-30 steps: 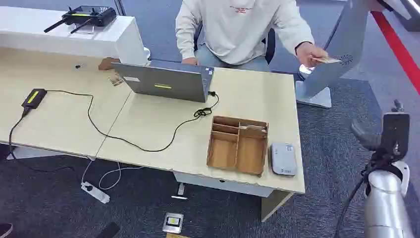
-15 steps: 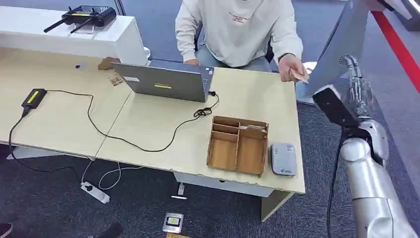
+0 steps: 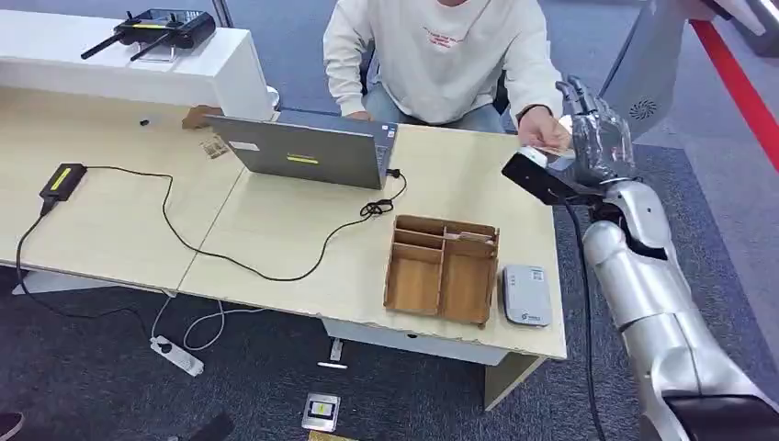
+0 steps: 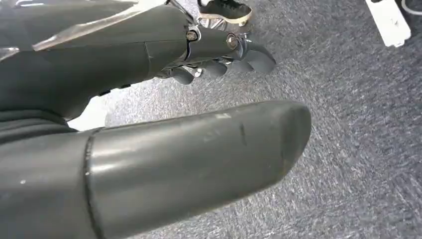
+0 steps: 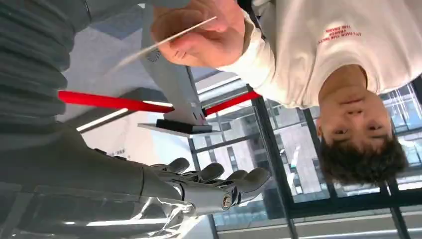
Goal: Pass the card to the sensor for recognition and then transmit it.
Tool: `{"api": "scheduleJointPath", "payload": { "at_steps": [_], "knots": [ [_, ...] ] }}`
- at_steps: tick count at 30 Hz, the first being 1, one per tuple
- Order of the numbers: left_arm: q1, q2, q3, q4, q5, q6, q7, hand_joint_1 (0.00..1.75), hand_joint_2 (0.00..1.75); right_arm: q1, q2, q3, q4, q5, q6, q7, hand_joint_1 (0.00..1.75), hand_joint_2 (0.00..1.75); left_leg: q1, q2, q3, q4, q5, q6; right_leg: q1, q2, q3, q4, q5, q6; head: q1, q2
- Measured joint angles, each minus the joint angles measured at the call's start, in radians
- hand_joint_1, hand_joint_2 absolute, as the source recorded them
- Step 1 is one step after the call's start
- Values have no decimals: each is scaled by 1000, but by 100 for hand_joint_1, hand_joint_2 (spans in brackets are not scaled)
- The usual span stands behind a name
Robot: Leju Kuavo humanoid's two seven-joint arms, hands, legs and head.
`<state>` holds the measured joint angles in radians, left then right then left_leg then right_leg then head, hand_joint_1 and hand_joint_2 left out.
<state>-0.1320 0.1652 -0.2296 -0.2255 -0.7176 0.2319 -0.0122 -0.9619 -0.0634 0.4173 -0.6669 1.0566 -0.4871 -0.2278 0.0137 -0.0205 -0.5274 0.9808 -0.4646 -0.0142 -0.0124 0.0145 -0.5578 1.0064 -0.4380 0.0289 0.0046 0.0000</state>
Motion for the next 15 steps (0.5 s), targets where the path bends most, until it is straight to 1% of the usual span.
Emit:
{"api": "scheduleJointPath", "payload": {
  "at_steps": [5,6,7,10,13,15],
  "knots": [
    [-12,-15,-9,0,5,-11,12,0,0,-58,20,44,107,44,-17,41,0,175,0,0,0,0,0,0,0,0,0,0,0,0,0,0],
    [-14,-18,-10,0,2,-14,16,0,0,-64,21,48,122,47,-17,47,14,175,0,0,0,0,0,0,0,0,0,0,0,0,0,0],
    [-18,-21,-13,0,-3,-16,19,0,0,-69,22,51,135,49,-17,50,175,175,0,0,0,0,0,0,0,0,0,0,0,0,0,0],
    [-31,-26,-28,0,-15,-26,22,0,0,-79,21,62,176,35,-15,48,175,175,0,0,0,0,0,0,0,0,0,0,0,0,0,0],
    [-43,-29,-35,0,-16,-66,35,0,0,-80,15,62,196,11,-5,37,175,175,0,0,0,1,0,0,0,0,-1,0,0,0,0,0],
    [-49,-32,-42,0,-20,-68,35,0,0,-82,10,62,209,1,1,33,175,175,0,0,0,1,0,0,0,0,-1,0,0,0,0,0]
  ]
}}
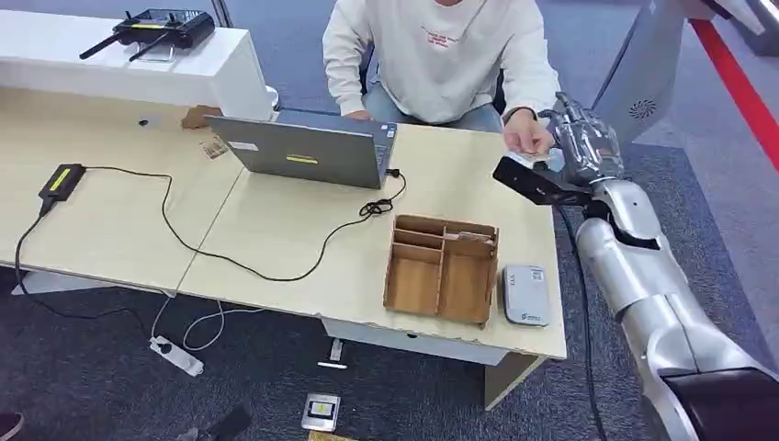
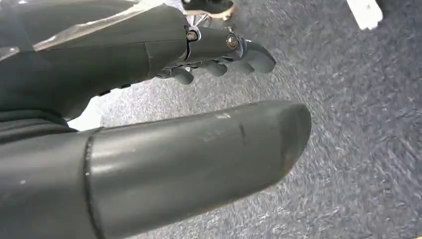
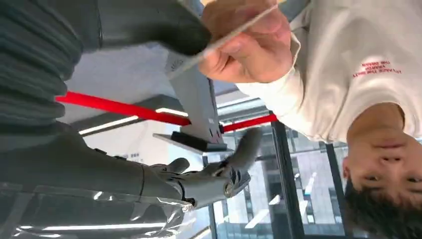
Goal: Pass the card to the sensor for recognition and then transmit it.
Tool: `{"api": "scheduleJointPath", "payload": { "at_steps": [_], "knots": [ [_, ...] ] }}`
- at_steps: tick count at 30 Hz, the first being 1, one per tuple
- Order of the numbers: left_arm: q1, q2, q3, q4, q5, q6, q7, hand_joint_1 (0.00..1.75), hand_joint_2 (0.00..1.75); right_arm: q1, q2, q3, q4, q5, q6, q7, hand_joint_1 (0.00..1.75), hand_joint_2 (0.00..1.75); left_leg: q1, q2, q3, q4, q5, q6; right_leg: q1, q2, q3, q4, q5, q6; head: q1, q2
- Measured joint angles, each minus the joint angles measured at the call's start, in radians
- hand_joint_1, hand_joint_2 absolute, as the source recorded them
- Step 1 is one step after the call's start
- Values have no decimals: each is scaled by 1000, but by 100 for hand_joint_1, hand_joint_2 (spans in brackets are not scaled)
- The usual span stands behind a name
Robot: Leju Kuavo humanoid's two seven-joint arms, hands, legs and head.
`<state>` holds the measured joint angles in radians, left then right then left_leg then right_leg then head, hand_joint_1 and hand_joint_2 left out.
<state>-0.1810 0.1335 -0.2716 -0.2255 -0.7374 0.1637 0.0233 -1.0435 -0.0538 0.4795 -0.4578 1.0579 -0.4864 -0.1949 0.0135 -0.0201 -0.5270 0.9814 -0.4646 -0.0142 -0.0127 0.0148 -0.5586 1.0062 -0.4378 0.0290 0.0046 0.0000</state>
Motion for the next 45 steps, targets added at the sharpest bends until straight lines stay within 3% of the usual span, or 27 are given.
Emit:
{"api": "scheduleJointPath", "payload": {
  "at_steps": [20,25,34,45],
  "knots": [
    [-18,-2,-33,0,1,-13,-5,0,0,-13,-13,0,48,-27,-19,-32,175,175,0,0,0,0,0,0,0,1,0,0,0,0,0,0],
    [-18,-3,-34,0,20,-14,-6,0,0,-17,-13,-1,48,-89,-18,-77,175,175,0,0,0,0,0,0,0,1,0,0,0,0,0,0],
    [0,14,-34,2,59,-7,-3,0,0,-8,-42,-32,33,-221,58,-115,175,175,0,0,0,0,0,0,0,0,0,0,0,0,0,0],
    [28,18,-31,6,97,14,-4,0,0,116,-85,-33,-4,-240,122,-68,175,175,0,0,0,0,0,0,0,0,0,0,0,0,0,0]
  ]
}}
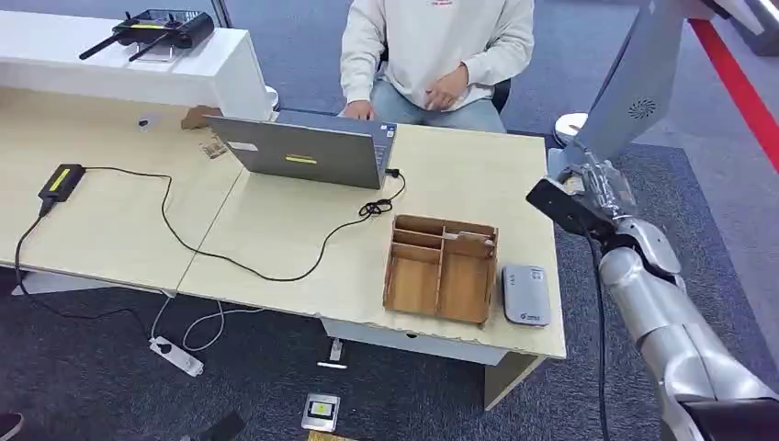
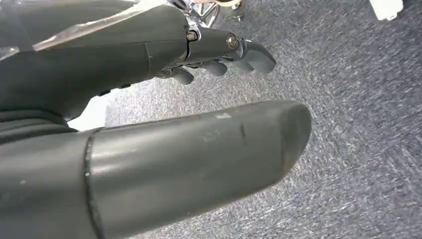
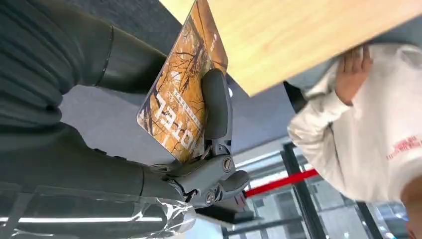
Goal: Pass the card to the sensor for recognition and then transmit it.
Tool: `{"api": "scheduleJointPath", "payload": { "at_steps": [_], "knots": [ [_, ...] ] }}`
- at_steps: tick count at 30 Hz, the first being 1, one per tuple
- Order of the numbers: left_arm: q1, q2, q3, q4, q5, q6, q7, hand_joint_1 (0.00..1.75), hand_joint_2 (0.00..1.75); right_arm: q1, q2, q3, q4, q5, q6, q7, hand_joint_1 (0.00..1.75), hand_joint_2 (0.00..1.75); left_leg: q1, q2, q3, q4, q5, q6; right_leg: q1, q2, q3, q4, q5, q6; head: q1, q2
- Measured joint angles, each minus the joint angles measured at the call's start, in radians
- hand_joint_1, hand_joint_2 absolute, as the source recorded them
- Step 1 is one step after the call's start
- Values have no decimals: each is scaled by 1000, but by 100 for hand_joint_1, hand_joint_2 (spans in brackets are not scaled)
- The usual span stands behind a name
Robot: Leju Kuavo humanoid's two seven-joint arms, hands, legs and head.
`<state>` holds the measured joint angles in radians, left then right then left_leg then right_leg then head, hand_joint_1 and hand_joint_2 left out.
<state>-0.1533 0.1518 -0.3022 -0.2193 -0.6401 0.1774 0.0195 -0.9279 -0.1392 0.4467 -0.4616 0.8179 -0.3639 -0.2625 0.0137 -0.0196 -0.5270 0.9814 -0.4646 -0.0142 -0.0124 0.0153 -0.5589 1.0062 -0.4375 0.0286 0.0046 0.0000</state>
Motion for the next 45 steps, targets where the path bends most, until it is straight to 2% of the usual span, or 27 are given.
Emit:
{"api": "scheduleJointPath", "payload": {
  "at_steps": [14,23,38,45],
  "knots": [
    [8,0,0,5,-4,2,0,0,0,153,3,8,-51,-36,41,63,175,175,0,0,0,0,0,0,0,0,0,0,0,0,0,0],
    [7,6,0,5,-28,5,-3,0,0,203,2,11,-109,-53,86,106,175,175,0,0,0,0,0,0,0,0,0,0,0,0,0,0],
    [-29,13,-33,5,-84,-16,-3,0,0,337,-69,18,-313,-64,152,218,175,175,0,0,0,0,0,0,0,0,0,0,0,0,0,0],
    [-45,13,-56,4,-100,-23,0,0,0,381,-89,21,-367,-55,167,240,175,175,0,0,0,0,0,0,0,0,0,0,0,0,0,0]
  ]
}}
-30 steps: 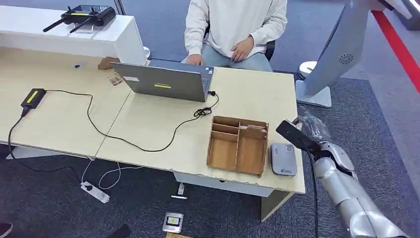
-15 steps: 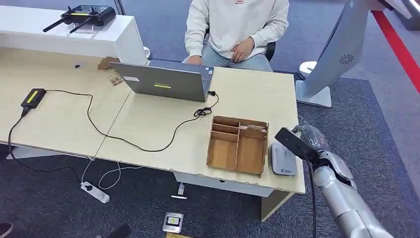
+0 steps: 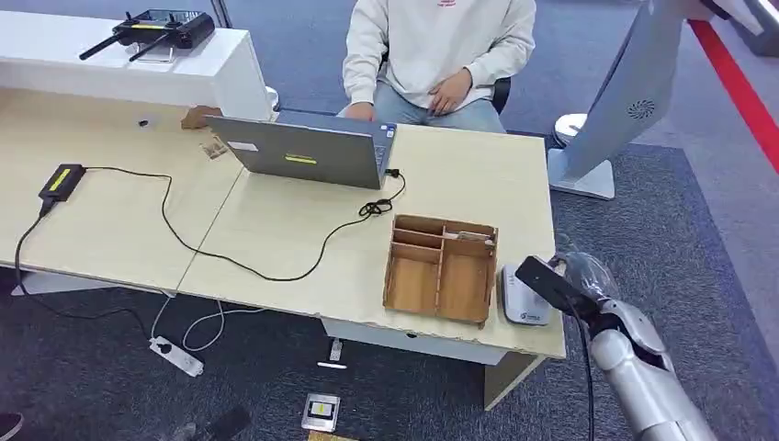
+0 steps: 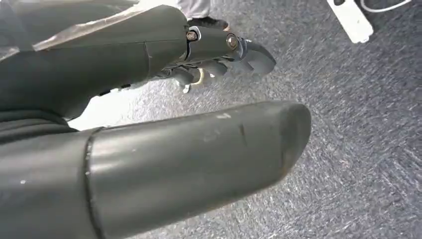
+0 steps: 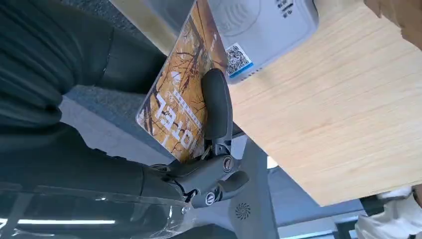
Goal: Pass the card to the sensor for recognition and then transmit it.
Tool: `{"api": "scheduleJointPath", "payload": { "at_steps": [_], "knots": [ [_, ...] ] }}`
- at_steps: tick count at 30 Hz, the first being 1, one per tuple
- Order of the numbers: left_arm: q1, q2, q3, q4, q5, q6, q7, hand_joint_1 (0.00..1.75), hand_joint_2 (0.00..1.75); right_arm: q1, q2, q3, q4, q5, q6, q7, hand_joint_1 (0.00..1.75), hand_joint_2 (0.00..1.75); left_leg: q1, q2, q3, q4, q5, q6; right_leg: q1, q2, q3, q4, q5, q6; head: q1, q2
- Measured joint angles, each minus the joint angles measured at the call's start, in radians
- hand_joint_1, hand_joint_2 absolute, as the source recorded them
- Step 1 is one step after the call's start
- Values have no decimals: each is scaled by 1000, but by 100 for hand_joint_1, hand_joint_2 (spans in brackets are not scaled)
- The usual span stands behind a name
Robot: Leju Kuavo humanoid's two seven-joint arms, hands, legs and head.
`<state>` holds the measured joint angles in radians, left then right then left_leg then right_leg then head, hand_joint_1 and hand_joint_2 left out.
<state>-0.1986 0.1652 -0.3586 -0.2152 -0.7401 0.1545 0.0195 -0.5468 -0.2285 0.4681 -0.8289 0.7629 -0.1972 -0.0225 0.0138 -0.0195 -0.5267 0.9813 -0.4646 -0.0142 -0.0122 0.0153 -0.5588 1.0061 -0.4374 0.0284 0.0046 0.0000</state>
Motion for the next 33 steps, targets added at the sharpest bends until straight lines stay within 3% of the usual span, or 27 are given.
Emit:
{"api": "scheduleJointPath", "payload": {
  "at_steps": [20,26,33],
  "knots": [
    [-15,-6,-59,-2,-23,19,5,0,0,45,-15,13,-89,48,75,49,175,175,0,1,0,0,0,0,0,0,0,0,0,0,0,0],
    [-15,-10,-74,-2,-26,29,5,0,0,47,-18,12,-108,37,56,50,175,175,0,1,0,0,0,0,0,0,0,0,0,0,0,0],
    [-15,-12,-87,-2,-30,34,-1,0,0,9,-29,-55,-166,-92,-4,-3,175,175,0,0,0,0,0,0,0,0,0,0,0,0,0,0]
  ]
}}
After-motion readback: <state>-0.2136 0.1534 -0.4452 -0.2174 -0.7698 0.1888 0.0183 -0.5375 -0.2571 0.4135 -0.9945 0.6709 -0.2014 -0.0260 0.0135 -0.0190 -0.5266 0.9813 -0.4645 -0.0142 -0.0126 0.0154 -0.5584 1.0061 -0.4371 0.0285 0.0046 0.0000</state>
